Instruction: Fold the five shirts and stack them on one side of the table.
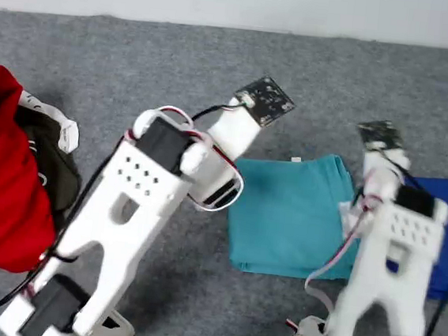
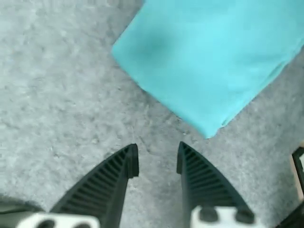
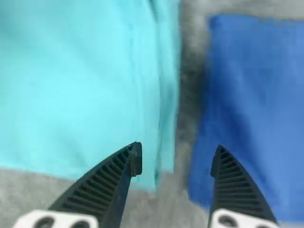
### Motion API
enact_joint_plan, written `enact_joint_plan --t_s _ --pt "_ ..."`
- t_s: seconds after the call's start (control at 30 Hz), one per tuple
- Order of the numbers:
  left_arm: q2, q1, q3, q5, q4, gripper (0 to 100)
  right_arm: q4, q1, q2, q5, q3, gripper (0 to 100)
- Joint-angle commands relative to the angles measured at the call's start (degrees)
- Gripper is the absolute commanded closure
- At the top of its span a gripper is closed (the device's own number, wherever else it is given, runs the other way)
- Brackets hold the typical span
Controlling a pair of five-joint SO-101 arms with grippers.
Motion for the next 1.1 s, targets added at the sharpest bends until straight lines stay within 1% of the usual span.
enact_joint_plan --t_s 0.0,0.17,0.27,0.4,0.57,0.63,0.67,0.73,0.77,0.83,0.9,0.93,1.07 --pt "-2.9 -0.35 1.89 -0.18 0.97 87 -2.51 -1.27 11.82 -0.7 -8.18 74.7" --pt "-2.9 -0.35 2.68 -0.18 0.97 87 -2.51 -5.58 23.96 -0.79 -16.97 74.9" --pt "-2.9 -0.44 2.77 -0.18 0.97 87 -2.95 -7.69 29.85 -2.9 -20.13 74.9" --pt "-2.99 -0.62 2.86 -0.18 0.97 87 -2.95 -7.96 37.14 -4.57 -23.91 75.0" --pt "-2.81 -0.62 2.86 -0.18 0.97 87 -2.95 -8.13 43.38 -4.31 -25.76 75.2" --pt "-2.73 -0.44 2.86 -0.18 0.97 87 -2.95 -8.22 44.53 -3.69 -25.76 78.6" --pt "-2.73 -0.44 2.86 -0.18 0.97 87 -2.95 -8.22 44.97 -2.55 -25.76 82.9" --pt "-2.64 -0.44 2.86 -0.18 0.97 87 -2.68 -8.22 45.05 -1.05 -25.76 96.4" --pt "-2.64 -0.44 2.86 -0.18 0.97 87 -2.51 -8.22 45.05 -1.05 -25.76 99.8" --pt "-2.55 -0.44 2.86 -0.18 0.97 87 -2.33 -8.22 44.97 -0.97 -25.76 95.9" --pt "-2.55 -0.44 2.86 -0.18 0.97 87 -2.33 -8.31 44.97 -0.97 -25.85 99.6" --pt "-2.55 -0.44 2.86 -0.18 0.97 87 -2.33 -8.31 44.62 -0.97 -26.02 98.4" --pt "-2.55 -0.44 2.86 -0.18 0.97 87 -0.13 -8.31 40.48 -1.05 -27.87 98.8"
